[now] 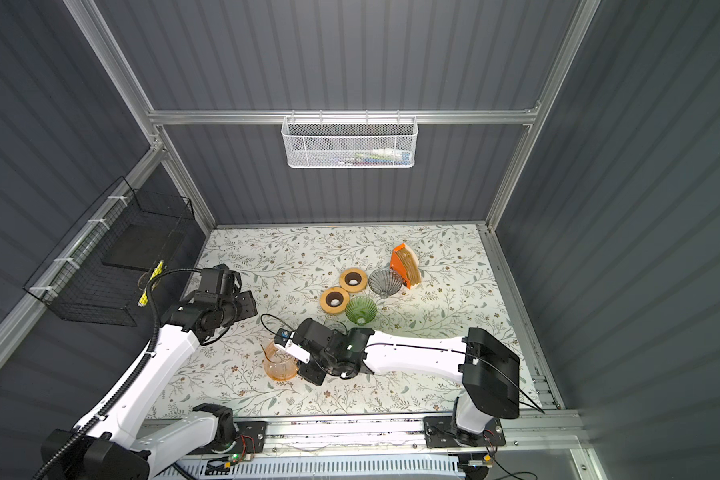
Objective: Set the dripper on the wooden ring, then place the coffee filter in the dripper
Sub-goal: 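Carry the pink pitcher with the right gripper toward the robot, near the left arm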
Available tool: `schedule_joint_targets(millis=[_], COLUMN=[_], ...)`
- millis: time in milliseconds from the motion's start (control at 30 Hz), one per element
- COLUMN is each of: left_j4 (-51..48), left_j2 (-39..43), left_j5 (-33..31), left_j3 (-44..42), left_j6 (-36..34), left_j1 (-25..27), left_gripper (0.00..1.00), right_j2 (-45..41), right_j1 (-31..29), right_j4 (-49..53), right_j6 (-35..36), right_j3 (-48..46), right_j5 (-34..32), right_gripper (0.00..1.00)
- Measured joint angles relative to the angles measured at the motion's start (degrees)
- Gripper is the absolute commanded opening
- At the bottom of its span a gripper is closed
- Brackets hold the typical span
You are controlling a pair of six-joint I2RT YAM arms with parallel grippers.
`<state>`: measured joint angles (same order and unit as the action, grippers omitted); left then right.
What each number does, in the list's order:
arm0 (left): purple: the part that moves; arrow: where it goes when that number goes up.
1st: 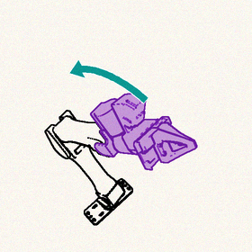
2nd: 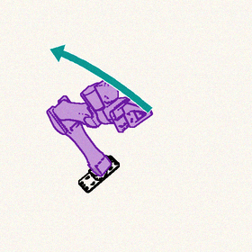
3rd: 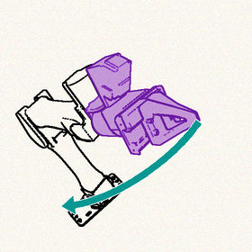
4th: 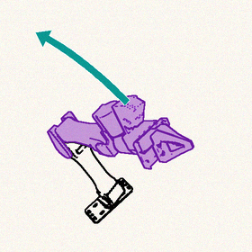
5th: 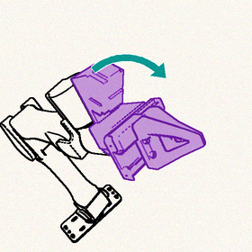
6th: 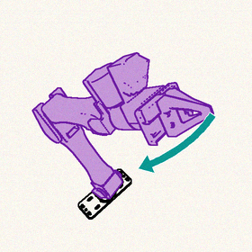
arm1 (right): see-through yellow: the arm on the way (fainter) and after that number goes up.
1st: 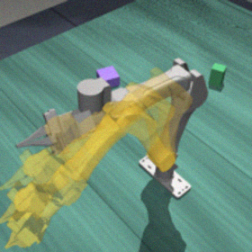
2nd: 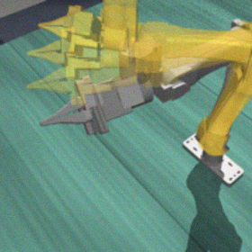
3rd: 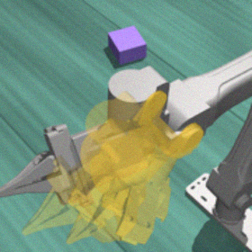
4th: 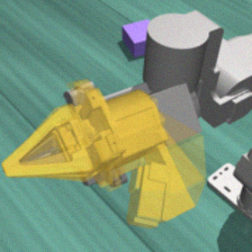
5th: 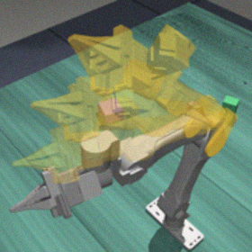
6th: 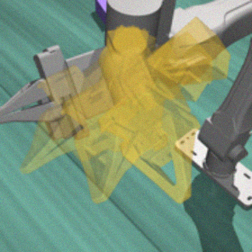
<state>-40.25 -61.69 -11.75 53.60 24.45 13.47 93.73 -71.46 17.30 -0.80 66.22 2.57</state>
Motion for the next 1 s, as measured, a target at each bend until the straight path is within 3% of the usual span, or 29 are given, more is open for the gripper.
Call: schedule_joint_targets(millis=[1000], left_j4=[4.11], left_j2=[0.61], left_j5=[1.97], left_j3=[-1.92], left_j6=[-1.75], left_j1=[0.00], left_gripper=[0.62], right_j2=[9.70], right_j1=[-1.84], right_j4=[-1.20], right_j6=[0.52], right_j3=[0.87], right_j5=[0.50], right_gripper=[0.00])
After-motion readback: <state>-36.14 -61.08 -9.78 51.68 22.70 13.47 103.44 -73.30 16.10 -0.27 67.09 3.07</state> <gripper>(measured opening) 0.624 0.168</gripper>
